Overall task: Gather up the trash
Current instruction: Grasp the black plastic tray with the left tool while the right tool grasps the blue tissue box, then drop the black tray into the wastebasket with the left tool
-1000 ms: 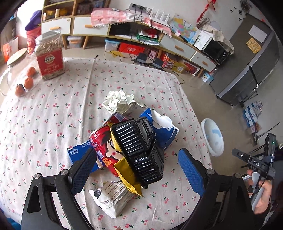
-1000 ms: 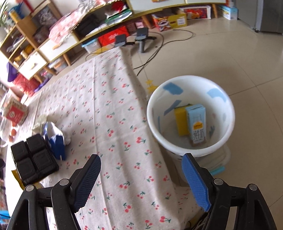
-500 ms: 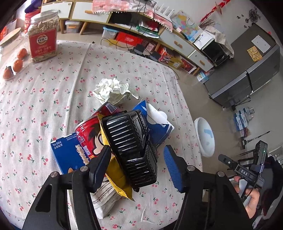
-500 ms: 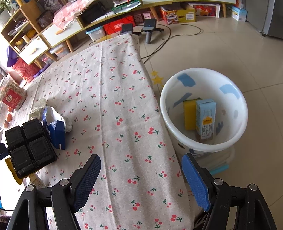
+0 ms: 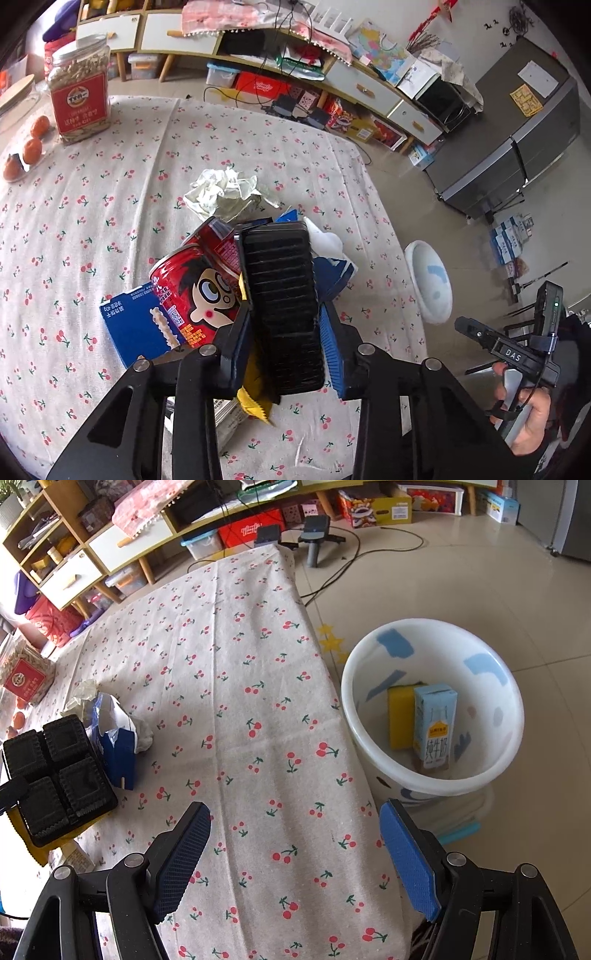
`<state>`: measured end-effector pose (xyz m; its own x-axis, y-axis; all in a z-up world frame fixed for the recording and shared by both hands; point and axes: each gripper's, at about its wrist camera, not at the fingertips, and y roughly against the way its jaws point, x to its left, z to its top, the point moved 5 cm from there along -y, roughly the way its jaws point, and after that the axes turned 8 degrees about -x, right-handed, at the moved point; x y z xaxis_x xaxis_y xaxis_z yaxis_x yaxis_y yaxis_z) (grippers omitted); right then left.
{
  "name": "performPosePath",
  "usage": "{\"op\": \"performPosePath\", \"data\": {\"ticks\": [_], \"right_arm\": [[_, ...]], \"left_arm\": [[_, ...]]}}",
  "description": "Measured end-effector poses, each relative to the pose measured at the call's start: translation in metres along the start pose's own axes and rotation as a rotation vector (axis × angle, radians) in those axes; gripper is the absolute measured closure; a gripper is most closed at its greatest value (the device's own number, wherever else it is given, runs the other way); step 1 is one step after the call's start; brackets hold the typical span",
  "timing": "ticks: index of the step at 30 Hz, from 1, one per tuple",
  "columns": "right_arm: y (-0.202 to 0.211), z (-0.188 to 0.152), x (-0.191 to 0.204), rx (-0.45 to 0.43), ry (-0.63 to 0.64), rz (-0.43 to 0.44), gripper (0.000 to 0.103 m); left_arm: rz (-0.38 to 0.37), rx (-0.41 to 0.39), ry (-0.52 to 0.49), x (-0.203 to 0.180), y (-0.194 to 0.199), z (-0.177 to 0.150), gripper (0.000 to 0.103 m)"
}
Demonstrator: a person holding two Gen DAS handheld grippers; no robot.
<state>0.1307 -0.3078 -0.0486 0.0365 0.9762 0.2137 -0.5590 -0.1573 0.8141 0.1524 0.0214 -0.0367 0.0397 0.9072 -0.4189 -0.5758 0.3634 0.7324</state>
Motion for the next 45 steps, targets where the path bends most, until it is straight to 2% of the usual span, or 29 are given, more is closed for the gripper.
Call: {"op": "performPosePath", "data": {"ticks": [4,12,19,27,30,32,34,38,45], "right_arm": [[-0.006,0.002,0.014,0.001,0.015,0.011,0.023],[-0.034,0.009,0.070,0.023,0.061,0.075,0.023],[-0.070,0.012,0.119,0.056,0.114,0.135,0.023],[-0.113,0.013,0.145,0.100,0.123,0.186,0.025],[-0.123,0.013,0.147,0.108,0.107,0.195,0.032],[-0.125,0.012,0.148,0.117,0.093,0.218,0.052],[-0.123,0.012,0.151,0.120,0.085,0.254,0.067],[-0.107,0.015,0.154,0.087,0.101,0.294,0.074],[-0.065,0.024,0.145,0.010,0.121,0.329,0.075]], "left_arm": [[-0.025,-0.047,-0.010,-0.002,0.019,0.001,0.068],[-0.086,-0.151,0.044,0.013,0.060,0.011,0.068],[-0.048,-0.245,0.090,0.046,0.095,0.020,0.068],[-0.029,-0.268,0.128,0.076,0.110,0.019,0.068],[-0.020,-0.270,0.137,0.082,0.111,0.018,0.068],[-0.015,-0.270,0.142,0.085,0.112,0.018,0.068],[-0.016,-0.271,0.144,0.085,0.112,0.018,0.068],[-0.024,-0.279,0.137,0.081,0.112,0.019,0.068],[-0.046,-0.281,0.109,0.061,0.106,0.020,0.068]]}}
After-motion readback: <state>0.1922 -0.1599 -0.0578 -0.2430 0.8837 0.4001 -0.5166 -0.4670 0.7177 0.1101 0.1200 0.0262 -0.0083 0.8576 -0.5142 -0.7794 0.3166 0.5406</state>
